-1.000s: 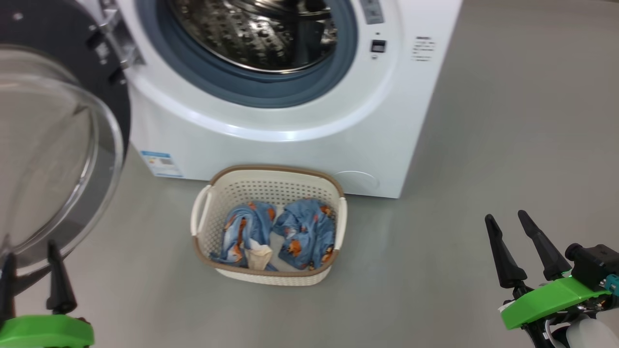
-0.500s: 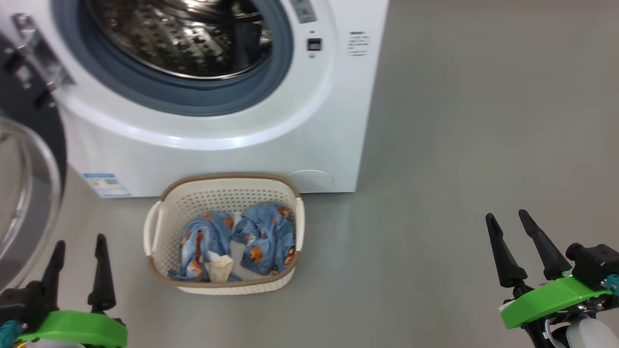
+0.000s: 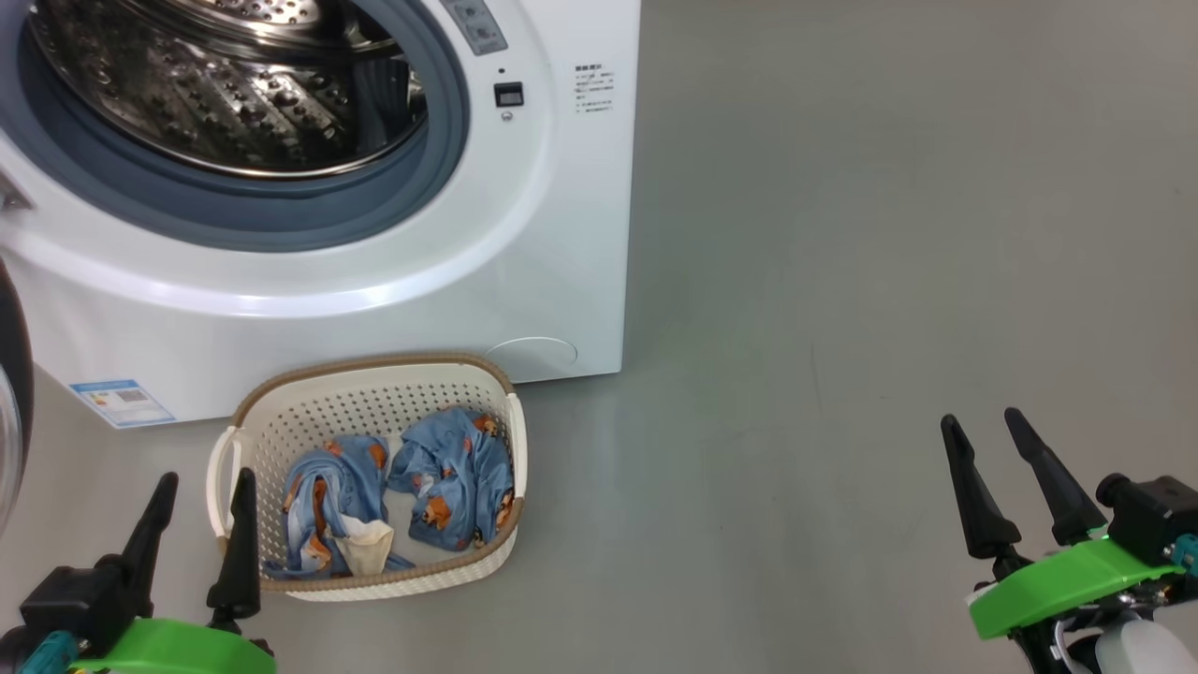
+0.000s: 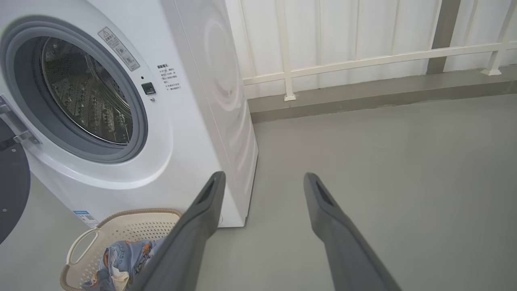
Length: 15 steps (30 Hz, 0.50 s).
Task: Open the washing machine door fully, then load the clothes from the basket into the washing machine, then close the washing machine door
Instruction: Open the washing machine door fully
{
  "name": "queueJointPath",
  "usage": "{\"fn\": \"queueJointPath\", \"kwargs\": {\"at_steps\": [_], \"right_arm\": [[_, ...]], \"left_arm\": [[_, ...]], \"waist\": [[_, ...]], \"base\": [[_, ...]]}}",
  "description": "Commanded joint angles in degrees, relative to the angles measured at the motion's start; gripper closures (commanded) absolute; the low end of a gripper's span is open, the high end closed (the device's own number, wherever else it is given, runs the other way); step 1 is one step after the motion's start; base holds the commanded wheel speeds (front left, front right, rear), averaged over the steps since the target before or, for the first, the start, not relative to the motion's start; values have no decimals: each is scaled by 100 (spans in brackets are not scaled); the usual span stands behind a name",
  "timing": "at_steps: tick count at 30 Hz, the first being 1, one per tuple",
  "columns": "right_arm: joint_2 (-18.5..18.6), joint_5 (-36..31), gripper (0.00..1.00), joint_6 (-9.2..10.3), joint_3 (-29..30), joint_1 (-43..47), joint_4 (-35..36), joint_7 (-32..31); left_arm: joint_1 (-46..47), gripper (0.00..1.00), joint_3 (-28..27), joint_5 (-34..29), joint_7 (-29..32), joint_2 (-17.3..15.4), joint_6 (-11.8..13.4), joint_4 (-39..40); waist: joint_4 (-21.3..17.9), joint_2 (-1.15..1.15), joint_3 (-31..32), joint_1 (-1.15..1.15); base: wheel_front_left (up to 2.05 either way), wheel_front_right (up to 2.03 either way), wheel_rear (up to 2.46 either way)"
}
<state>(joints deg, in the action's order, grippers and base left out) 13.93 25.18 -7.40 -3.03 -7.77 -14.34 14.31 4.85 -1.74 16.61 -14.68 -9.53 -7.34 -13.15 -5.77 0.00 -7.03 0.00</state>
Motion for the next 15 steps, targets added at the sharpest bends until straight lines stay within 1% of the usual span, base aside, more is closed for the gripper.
{"fn": "queueJointPath", "kwargs": {"at_steps": [1,15], "right_arm": [[43,-8,0,-9,-93,83,152,69],[-40,-29,0,-9,-34,44,181,69]], "left_arm": [[72,0,-179,66,-32,-185,-14,170],[143,0,-199,206,-32,-183,-14,227]], "waist": [[-22,0,2,0],[3,0,-83,0]], "base": [[0,0,0],[0,0,0]]}}
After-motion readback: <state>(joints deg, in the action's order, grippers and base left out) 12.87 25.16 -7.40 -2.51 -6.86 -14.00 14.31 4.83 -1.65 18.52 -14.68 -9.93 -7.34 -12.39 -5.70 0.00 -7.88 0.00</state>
